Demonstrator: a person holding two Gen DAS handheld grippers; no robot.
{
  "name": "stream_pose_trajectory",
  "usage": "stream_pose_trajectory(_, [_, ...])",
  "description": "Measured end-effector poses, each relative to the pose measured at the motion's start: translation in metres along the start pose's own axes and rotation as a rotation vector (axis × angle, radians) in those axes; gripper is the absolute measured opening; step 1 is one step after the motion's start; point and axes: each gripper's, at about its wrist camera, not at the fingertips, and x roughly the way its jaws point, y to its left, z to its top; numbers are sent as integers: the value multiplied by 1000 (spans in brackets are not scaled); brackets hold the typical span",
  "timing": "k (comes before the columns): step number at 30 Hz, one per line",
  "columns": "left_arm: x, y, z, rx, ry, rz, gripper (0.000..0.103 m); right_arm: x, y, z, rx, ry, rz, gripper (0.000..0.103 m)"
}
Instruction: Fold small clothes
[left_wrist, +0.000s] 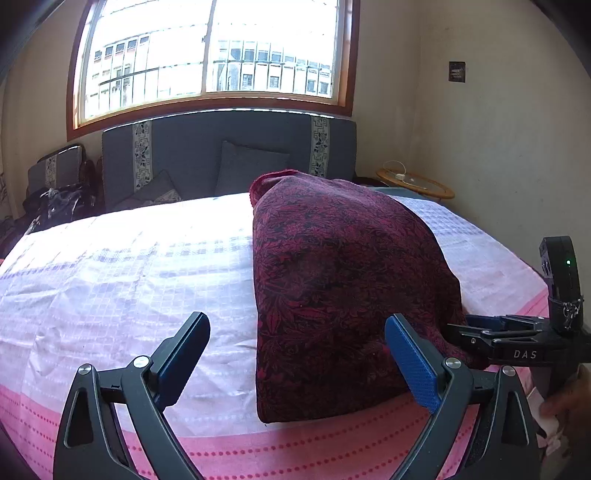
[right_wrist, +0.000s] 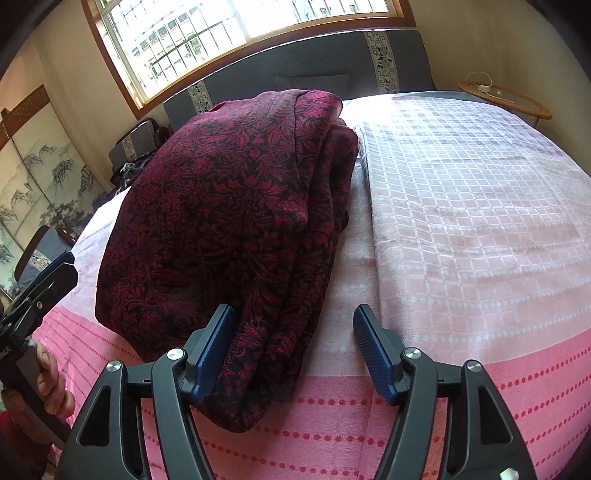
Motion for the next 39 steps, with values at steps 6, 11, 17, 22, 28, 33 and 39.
stream_pose_trajectory(6, [18, 16, 11, -11, 18, 3, 96, 0, 1, 0, -2, 0, -15, 69])
stream_pose_trajectory(11, [47, 60, 30, -134, 118, -193, 96, -2, -8, 4, 34, 27, 66, 78])
stream_pose_trajectory(17, [91, 95, 44, -183, 241, -432, 96, 1, -31, 21, 134, 41, 213, 81])
stream_pose_trajectory(22, [126, 93, 53, -184, 335, -570, 96, 21, -40, 48, 148, 91, 266, 81])
stream_pose_trajectory(28, [156, 93, 55, -281, 427, -703, 96, 47, -47, 76, 146, 123, 290, 86])
stream_pose_trajectory(33, [172, 94, 60, -313, 448, -767, 96, 62, -52, 92, 156, 128, 362, 89])
stream_pose_trajectory(39, [175, 87, 63, -320, 469, -780, 96, 71, -53, 95, 155, 111, 415, 89])
